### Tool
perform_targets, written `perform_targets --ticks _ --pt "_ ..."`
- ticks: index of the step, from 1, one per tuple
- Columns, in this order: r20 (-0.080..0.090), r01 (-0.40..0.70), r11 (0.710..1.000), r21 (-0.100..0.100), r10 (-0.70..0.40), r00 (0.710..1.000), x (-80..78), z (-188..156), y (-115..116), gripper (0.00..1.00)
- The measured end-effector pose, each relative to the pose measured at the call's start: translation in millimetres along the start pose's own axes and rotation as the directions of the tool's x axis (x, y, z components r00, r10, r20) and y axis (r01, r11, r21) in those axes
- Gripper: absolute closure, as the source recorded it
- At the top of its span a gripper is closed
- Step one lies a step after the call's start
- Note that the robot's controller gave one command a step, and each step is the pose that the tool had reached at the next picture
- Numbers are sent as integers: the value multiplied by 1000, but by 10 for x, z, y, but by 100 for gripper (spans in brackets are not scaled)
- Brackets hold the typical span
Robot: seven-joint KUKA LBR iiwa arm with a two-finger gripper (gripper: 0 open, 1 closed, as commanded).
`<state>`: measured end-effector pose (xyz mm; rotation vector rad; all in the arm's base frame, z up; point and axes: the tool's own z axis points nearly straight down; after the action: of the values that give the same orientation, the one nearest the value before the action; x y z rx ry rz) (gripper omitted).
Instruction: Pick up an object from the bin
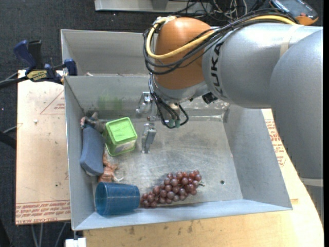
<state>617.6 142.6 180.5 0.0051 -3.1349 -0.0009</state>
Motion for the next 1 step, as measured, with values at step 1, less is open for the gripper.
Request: perform_targets --ticks 1 --pt "8 -3 1000 -1 3 1000 -16 -51 -7 0"
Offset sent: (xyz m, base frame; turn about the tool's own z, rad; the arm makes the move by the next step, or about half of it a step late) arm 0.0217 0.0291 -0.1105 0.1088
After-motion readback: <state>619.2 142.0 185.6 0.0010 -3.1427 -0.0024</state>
